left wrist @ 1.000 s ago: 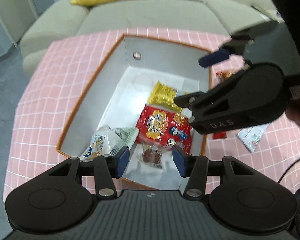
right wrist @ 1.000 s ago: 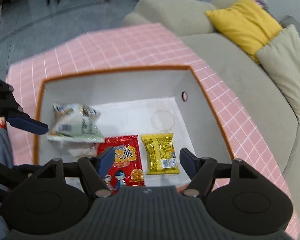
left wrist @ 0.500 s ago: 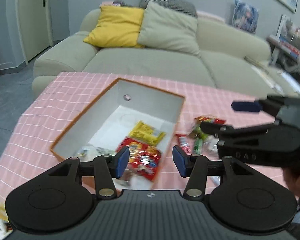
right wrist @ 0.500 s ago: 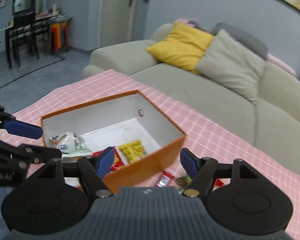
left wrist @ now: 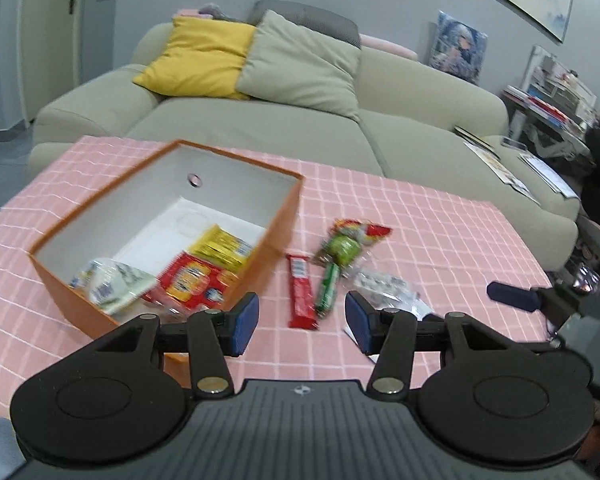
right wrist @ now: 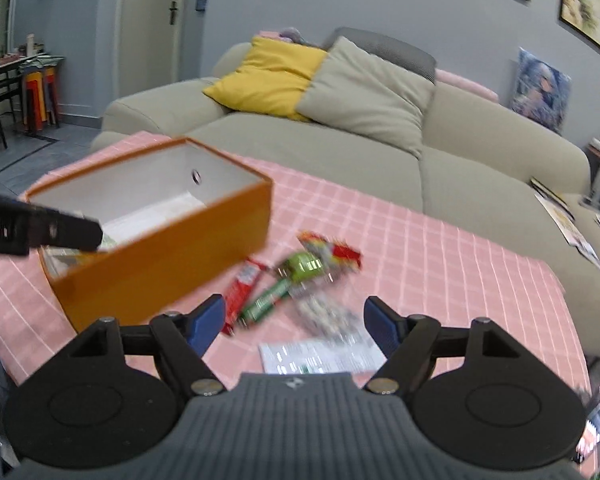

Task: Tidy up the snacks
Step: 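Withdraw both tools from the box toward the remaining snacks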

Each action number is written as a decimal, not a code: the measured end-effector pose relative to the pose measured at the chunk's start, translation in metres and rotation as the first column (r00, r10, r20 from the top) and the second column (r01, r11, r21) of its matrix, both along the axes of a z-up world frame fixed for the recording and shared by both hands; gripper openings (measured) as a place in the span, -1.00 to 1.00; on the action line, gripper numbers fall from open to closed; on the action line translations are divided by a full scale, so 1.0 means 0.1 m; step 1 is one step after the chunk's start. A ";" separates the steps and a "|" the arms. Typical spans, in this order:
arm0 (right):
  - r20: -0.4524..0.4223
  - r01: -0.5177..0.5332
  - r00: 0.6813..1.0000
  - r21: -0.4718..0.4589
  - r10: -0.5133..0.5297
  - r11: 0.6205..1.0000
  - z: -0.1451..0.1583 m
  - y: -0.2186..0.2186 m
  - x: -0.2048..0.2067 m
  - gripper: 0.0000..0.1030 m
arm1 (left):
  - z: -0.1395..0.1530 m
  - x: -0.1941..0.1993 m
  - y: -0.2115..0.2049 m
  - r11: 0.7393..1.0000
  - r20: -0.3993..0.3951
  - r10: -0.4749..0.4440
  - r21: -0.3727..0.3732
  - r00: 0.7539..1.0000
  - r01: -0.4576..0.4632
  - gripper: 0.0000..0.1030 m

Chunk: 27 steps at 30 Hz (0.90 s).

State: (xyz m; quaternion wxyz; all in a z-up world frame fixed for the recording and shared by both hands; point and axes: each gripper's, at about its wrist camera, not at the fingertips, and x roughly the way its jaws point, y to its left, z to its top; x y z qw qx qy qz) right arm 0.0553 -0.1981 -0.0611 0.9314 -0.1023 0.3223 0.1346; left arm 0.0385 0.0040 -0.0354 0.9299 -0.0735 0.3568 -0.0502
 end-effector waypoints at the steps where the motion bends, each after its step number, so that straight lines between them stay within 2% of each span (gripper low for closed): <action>1: -0.011 0.009 1.000 0.003 -0.009 1.000 -0.05 -0.04 -0.02 0.43 | -0.04 0.00 -0.05 1.000 -0.007 -0.013 0.000 1.000 0.013 0.14; 5: -0.032 0.047 0.998 0.017 -0.047 0.999 -0.23 -0.17 -0.08 0.44 | -0.17 0.01 -0.17 0.999 -0.038 -0.048 0.010 0.998 0.048 0.14; 16: -0.132 0.098 0.987 0.055 -0.090 0.994 -0.55 -0.30 0.12 0.53 | -0.42 0.24 -0.29 0.999 -0.104 -0.046 0.024 0.994 0.048 0.14; 27: -0.149 0.004 0.989 0.002 -0.004 1.000 -0.76 -0.36 0.66 0.53 | -0.60 0.77 -0.52 0.990 -0.151 -0.125 0.042 0.981 0.133 0.14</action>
